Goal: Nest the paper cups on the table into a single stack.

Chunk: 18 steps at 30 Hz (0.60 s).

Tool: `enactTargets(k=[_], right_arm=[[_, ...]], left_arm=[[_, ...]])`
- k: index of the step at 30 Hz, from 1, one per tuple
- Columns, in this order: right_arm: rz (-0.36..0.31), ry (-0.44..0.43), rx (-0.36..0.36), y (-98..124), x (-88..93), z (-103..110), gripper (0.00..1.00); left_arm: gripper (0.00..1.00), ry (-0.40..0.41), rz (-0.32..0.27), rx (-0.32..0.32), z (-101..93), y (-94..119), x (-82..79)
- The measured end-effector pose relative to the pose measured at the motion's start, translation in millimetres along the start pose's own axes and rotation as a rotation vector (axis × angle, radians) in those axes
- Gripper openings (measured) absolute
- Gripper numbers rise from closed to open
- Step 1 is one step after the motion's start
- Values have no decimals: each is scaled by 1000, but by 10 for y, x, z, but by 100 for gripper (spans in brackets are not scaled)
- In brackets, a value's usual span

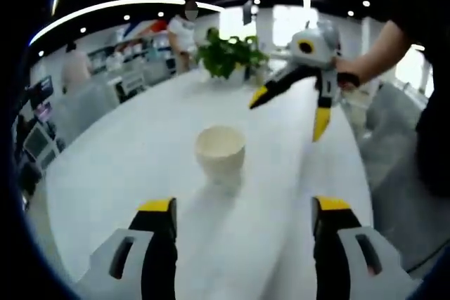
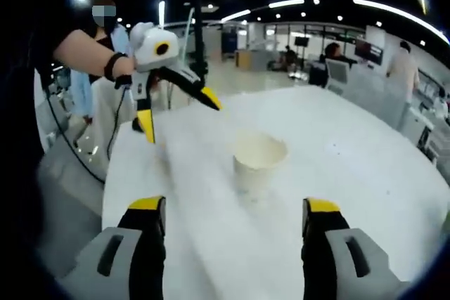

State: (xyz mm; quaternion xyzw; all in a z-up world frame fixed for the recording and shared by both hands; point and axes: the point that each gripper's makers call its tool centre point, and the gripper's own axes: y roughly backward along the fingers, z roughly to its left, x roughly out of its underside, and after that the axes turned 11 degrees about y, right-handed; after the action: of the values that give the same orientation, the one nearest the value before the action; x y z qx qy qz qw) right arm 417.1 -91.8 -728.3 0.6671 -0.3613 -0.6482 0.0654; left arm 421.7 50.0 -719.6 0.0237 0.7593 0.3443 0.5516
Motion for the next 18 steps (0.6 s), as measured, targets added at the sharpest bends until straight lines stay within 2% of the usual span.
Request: enactTargets(k=[9, 13, 15, 17, 18], right_arm=[[0, -22, 53, 463, 3, 198, 92], [-14, -2, 85, 719, -73, 254, 94], [-19, -2, 93, 835, -118, 253, 98], [2, 5, 93, 921, -128, 251, 100], [52, 15, 106, 967, -60, 225, 100]], left_arm=[[89, 77, -22, -109, -267, 433, 156], [94, 87, -24, -156, -335, 641, 186], [98, 90, -36, -187, -357, 772, 164], [99, 99, -34, -204, -373, 870, 172], [99, 100, -35, -216, -369, 911, 177]])
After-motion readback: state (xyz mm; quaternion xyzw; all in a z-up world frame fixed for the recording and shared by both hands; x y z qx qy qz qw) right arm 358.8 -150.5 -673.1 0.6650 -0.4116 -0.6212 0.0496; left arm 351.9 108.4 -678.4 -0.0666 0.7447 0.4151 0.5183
